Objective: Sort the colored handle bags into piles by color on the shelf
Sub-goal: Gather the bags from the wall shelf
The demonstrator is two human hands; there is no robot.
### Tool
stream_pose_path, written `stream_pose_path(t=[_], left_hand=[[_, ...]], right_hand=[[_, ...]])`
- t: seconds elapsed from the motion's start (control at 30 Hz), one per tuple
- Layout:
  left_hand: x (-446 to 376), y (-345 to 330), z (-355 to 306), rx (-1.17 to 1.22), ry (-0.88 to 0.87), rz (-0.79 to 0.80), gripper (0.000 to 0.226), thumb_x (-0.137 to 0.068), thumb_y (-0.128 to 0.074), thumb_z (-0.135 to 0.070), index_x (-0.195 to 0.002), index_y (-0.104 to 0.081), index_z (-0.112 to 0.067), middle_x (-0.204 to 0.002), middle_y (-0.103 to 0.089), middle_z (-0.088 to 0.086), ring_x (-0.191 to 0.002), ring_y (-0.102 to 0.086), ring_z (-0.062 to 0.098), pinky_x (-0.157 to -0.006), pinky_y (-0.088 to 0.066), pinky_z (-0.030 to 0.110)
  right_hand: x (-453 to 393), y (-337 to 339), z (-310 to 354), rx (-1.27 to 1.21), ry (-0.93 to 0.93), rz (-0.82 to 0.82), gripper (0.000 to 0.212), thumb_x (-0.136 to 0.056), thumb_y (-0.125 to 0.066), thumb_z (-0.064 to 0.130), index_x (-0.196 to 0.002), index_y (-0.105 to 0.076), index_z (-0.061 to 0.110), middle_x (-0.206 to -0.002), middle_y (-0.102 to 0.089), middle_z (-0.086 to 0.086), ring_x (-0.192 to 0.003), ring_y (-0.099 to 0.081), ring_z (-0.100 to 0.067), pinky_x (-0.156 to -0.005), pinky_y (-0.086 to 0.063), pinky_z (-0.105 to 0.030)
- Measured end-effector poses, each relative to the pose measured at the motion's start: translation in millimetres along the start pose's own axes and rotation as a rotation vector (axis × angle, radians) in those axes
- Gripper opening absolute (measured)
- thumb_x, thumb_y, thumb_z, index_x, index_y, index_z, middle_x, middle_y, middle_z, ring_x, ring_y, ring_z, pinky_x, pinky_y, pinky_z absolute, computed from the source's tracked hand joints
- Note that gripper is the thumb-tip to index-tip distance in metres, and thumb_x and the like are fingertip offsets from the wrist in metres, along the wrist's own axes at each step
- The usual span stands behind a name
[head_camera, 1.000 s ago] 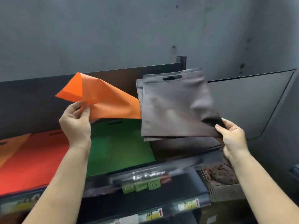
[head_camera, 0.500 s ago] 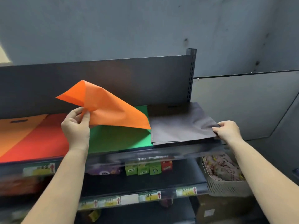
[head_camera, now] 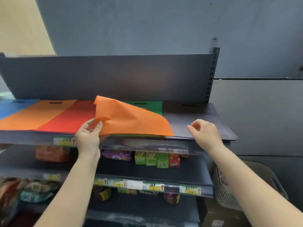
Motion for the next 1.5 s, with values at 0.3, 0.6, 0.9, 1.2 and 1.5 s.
stream_pose_path(t=[0.3, 0.6, 0.9, 1.2, 1.5], left_hand=[[19.1, 79.1, 6.4, -0.089, 0.101, -0.034, 0.012, -0.089, -0.063, -0.007, -0.096, -0.064, -0.017, -0.085, -0.071, 0.004, -0.078, -0.068, 0.013, -0.054, -0.055, 0.023], [-7.1, 143.9, -23.5, -0.348, 0.052, 0.106, 0.018, -0.083, -0.067, 0.0, -0.091, -0.069, -0.016, -0.074, -0.074, -0.001, -0.065, -0.07, 0.011, -0.048, -0.053, 0.022], [-72.8, 217.0, -69.2, -0.418, -0.014, 0.184, 0.018, -0.08, -0.069, 0.0, -0.093, -0.07, -0.013, -0.078, -0.075, 0.004, -0.07, -0.07, 0.016, -0.053, -0.055, 0.024], [-128.0, 298.0, -111.9, -0.443, -0.082, 0.202, 0.017, -0.085, -0.064, -0.002, -0.101, -0.068, -0.007, -0.083, -0.075, 0.005, -0.074, -0.071, 0.015, -0.049, -0.056, 0.027], [-217.3, 363.2, -111.2, -0.486, -0.046, 0.101, 0.018, -0.085, -0.065, -0.004, -0.1, -0.065, -0.015, -0.08, -0.074, -0.003, -0.068, -0.07, 0.014, -0.051, -0.054, 0.024]], right_hand=[[37.0, -122.9, 32.8, -0.844, -0.383, 0.446, 0.024, -0.091, -0.063, 0.027, -0.093, -0.062, 0.003, -0.069, -0.063, -0.007, -0.047, -0.062, -0.01, -0.041, -0.046, -0.02], [15.0, -178.3, 93.9, -0.821, -0.42, 0.463, 0.047, -0.086, -0.069, 0.025, -0.102, -0.056, -0.017, -0.08, -0.059, -0.017, -0.073, -0.057, -0.029, -0.066, -0.046, -0.038], [-29.7, -218.7, 191.2, -0.821, -0.309, 0.263, 0.046, -0.086, -0.068, 0.015, -0.125, -0.056, -0.006, -0.122, -0.059, -0.019, -0.105, -0.057, -0.028, -0.08, -0.049, -0.035], [-47.5, -268.9, 327.4, -1.142, -0.145, 0.222, 0.037, -0.083, -0.07, 0.007, -0.117, -0.055, 0.009, -0.112, -0.065, -0.007, -0.094, -0.063, -0.016, -0.076, -0.053, -0.027], [-69.4, -337.6, 416.0, -1.281, -0.125, 0.319, 0.055, -0.08, -0.062, -0.012, -0.127, -0.042, 0.007, -0.11, -0.064, -0.003, -0.092, -0.065, -0.017, -0.071, -0.054, -0.029]])
Point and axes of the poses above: each hand's wrist, its own x-axis away from the middle knuckle, its own y-axis out of the back of the hand, z = x × y, the point moved 9 cm from there along -x, towards the middle knuckle
